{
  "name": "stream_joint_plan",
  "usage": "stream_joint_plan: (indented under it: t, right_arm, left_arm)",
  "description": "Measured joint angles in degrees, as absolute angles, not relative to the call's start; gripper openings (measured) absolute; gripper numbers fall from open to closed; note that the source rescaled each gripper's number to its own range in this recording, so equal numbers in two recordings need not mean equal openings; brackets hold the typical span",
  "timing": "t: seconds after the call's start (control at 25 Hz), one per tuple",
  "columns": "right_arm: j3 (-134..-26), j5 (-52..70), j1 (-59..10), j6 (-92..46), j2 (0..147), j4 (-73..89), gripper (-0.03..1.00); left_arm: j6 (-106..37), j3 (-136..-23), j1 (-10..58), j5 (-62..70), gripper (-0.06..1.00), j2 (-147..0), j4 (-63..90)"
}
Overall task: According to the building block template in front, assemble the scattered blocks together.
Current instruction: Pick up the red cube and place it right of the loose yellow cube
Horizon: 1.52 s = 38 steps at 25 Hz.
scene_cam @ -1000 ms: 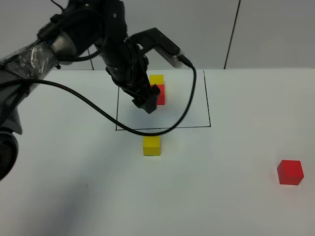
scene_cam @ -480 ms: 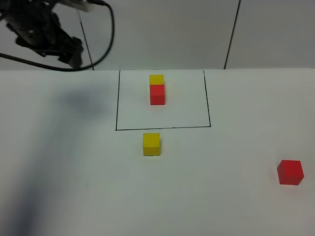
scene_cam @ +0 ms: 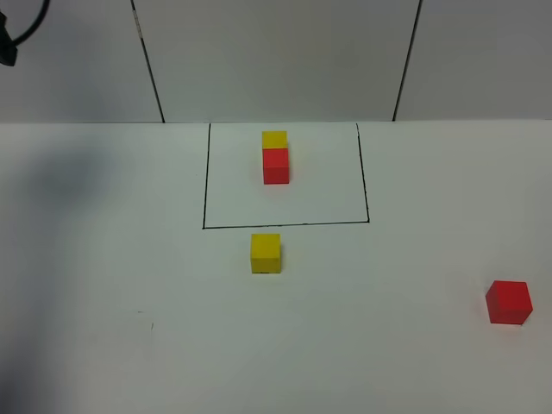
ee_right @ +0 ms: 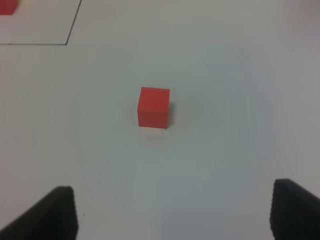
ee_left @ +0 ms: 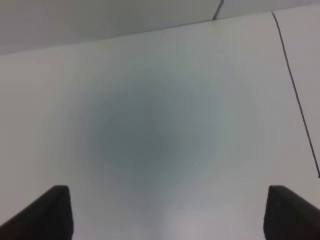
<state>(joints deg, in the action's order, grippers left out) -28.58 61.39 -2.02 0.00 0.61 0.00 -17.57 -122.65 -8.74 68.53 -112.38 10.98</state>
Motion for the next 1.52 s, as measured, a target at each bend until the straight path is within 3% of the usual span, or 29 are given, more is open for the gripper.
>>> stream_joint_plan:
  t: [0.28, 0.8, 1.24, 1.52]
  right_arm:
    - [-28.6, 61.4, -2.0, 0.0, 0.6, 0.0, 0.62]
    - [-28.6, 61.4, -2.0, 0.0, 0.6, 0.0, 0.62]
    - [-28.6, 61.4, -2.0, 0.0, 0.6, 0.0, 0.62]
    - [-28.6, 61.4, -2.0, 0.0, 0.6, 0.0, 0.62]
  left_arm:
    - [-18.5, -113.2, -8.8, 68.5, 0.78, -104.9, 12.7]
    - [-21.6, -74.9, -8.8, 52.3, 0.77, -68.2, 10.6]
    - [-19.5, -53.2, -8.3, 53.6, 0.77, -32.8, 10.5]
    - [-15.4, -40.7, -8.2, 57.1, 0.77, -19.3, 9.8]
